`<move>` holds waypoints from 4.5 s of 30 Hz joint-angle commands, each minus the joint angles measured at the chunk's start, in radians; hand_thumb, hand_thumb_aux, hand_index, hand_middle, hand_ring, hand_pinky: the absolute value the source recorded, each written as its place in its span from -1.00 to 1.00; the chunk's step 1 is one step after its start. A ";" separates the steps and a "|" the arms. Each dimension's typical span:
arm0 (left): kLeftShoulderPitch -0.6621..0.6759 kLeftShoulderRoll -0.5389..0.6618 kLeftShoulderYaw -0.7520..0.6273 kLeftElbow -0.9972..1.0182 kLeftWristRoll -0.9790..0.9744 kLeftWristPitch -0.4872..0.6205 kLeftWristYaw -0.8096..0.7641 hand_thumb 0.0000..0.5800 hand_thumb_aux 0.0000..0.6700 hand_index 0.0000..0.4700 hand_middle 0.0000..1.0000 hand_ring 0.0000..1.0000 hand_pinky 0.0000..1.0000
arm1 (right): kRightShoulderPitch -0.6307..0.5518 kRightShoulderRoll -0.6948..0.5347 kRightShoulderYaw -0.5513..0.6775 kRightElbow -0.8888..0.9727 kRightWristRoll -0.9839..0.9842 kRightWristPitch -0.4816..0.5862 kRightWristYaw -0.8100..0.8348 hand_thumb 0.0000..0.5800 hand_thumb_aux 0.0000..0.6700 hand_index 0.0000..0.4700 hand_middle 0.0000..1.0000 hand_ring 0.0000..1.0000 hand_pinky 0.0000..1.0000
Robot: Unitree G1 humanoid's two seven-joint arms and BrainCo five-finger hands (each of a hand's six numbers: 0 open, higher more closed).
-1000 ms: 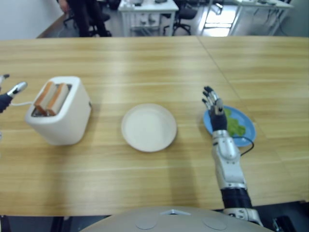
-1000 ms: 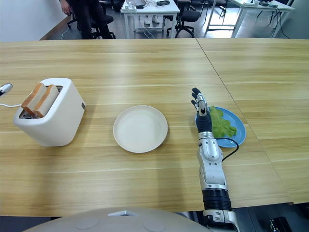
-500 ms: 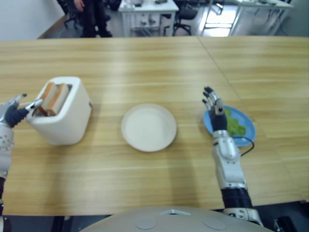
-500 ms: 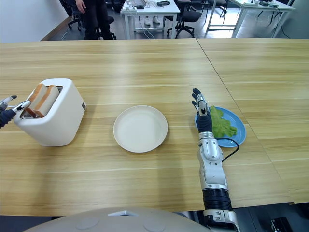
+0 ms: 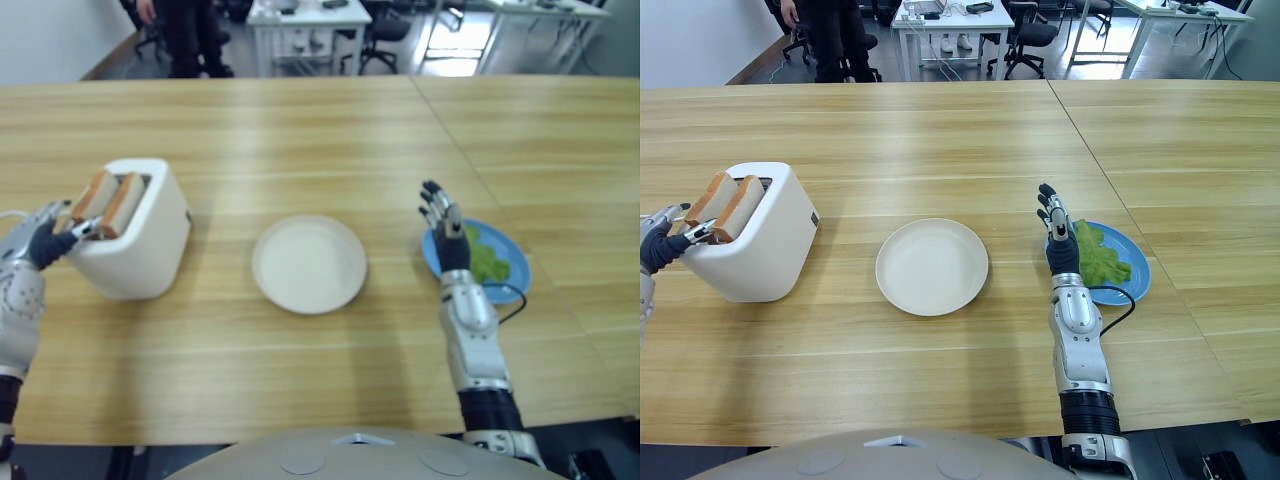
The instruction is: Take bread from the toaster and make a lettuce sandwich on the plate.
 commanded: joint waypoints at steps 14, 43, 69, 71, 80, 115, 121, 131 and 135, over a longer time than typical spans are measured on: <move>-0.003 0.022 -0.064 -0.040 0.193 0.091 0.068 0.98 0.80 0.76 -1.00 -1.00 -1.00 | 0.016 -0.003 -0.002 0.000 -0.003 0.021 -0.006 -1.00 -1.00 -1.00 -1.00 -1.00 -1.00; -0.069 -0.252 0.434 -0.635 -0.375 -0.246 0.228 1.00 1.00 0.96 1.00 1.00 1.00 | 0.027 -0.002 0.011 0.007 -0.012 0.027 -0.008 -1.00 -1.00 -1.00 -1.00 -1.00 -1.00; -0.143 -0.713 -0.379 0.102 -0.477 -0.163 -0.211 1.00 1.00 0.96 1.00 1.00 1.00 | 0.027 -0.012 0.023 -0.005 -0.010 0.041 -0.014 -1.00 -1.00 -1.00 -1.00 -1.00 -1.00; -0.148 -0.712 -0.388 0.104 -0.450 -0.181 -0.200 1.00 1.00 0.96 1.00 1.00 1.00 | 0.027 -0.012 0.024 -0.005 -0.010 0.041 -0.014 -1.00 -1.00 -1.00 -1.00 -1.00 -1.00; -0.201 -0.723 -0.428 0.060 -0.305 -0.232 -0.106 0.70 0.23 0.21 0.96 0.96 0.96 | 0.027 -0.013 0.026 -0.006 -0.010 0.043 -0.011 -1.00 -1.00 -1.00 -1.00 -1.00 -1.00; -0.058 -0.586 -0.397 -0.309 0.123 -0.069 0.126 -1.00 -1.00 -1.00 -1.00 -1.00 -1.00 | -0.150 -0.784 0.271 0.611 -1.092 0.082 -0.497 -1.00 -1.00 -1.00 -1.00 -1.00 -1.00; -0.066 -0.601 -0.415 -0.293 0.124 -0.076 0.123 -1.00 -1.00 -1.00 -1.00 -1.00 -1.00 | -0.306 -0.723 0.455 0.916 -1.133 0.073 -0.565 -1.00 -1.00 -1.00 -1.00 -1.00 -1.00; -0.047 -0.608 -0.421 -0.283 0.124 -0.077 0.131 -1.00 -1.00 -1.00 -1.00 -1.00 -1.00 | -0.351 -0.733 0.554 0.955 -1.098 0.085 -0.587 -1.00 -1.00 -1.00 -1.00 -1.00 -1.00; -0.048 -0.610 -0.423 -0.285 0.127 -0.077 0.129 -1.00 -1.00 -1.00 -1.00 -1.00 -1.00 | -0.363 -0.722 0.575 0.978 -1.077 0.081 -0.577 0.84 0.44 0.41 -1.00 -1.00 -1.00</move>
